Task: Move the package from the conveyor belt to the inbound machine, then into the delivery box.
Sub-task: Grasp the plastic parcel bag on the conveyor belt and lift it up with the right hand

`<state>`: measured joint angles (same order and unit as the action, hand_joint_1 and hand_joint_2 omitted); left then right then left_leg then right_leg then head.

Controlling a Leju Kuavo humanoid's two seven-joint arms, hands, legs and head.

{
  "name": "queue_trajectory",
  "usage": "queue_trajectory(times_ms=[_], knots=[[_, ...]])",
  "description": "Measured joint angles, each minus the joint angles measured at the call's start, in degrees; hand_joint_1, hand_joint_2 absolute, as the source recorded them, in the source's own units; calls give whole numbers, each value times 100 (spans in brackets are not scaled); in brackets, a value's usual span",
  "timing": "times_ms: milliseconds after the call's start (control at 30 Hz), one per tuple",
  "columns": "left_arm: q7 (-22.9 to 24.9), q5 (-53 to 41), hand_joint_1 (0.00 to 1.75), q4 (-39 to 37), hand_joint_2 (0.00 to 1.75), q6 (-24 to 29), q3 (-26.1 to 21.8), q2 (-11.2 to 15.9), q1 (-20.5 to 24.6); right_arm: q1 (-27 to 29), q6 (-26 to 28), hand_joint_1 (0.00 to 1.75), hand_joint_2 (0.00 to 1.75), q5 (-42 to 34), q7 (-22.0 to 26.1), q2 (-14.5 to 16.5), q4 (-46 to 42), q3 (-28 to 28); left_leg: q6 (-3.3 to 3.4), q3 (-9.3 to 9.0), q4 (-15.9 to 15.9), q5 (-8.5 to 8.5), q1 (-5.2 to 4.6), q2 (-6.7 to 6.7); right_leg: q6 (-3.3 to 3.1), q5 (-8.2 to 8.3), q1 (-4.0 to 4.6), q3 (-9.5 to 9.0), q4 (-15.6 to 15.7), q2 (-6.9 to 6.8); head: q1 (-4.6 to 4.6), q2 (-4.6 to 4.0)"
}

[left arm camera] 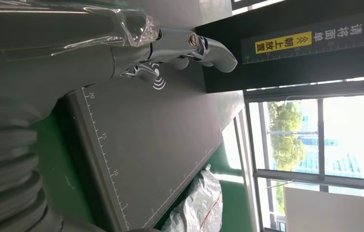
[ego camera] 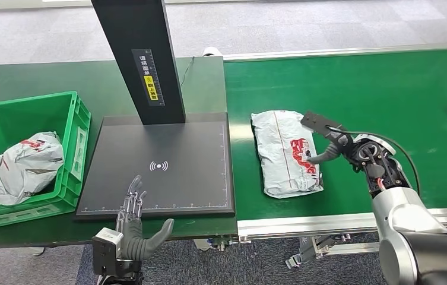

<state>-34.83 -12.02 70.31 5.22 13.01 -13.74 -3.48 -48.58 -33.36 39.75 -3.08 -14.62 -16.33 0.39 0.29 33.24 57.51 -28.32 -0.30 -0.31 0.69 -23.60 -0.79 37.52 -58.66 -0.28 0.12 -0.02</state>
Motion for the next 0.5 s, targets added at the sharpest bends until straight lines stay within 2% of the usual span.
queue_trajectory(times_ms=[133, 500], knots=[[-22, 0, 0, -164, 175, -27, -22, 2, 115, 138, -245, 0, 175, 137, 64, 96, 79, 9, 0, 3, 0, 0, 0, 0, 0, 0, -1, 0, -1, 0, 2, 0], [-27, -9, 0, -319, 175, -32, -76, -5, 176, 172, -369, 0, 175, 229, -62, 457, 187, 37, 0, 1, 0, 1, -1, 0, 0, 0, -1, 0, -1, 0, 1, 0]])
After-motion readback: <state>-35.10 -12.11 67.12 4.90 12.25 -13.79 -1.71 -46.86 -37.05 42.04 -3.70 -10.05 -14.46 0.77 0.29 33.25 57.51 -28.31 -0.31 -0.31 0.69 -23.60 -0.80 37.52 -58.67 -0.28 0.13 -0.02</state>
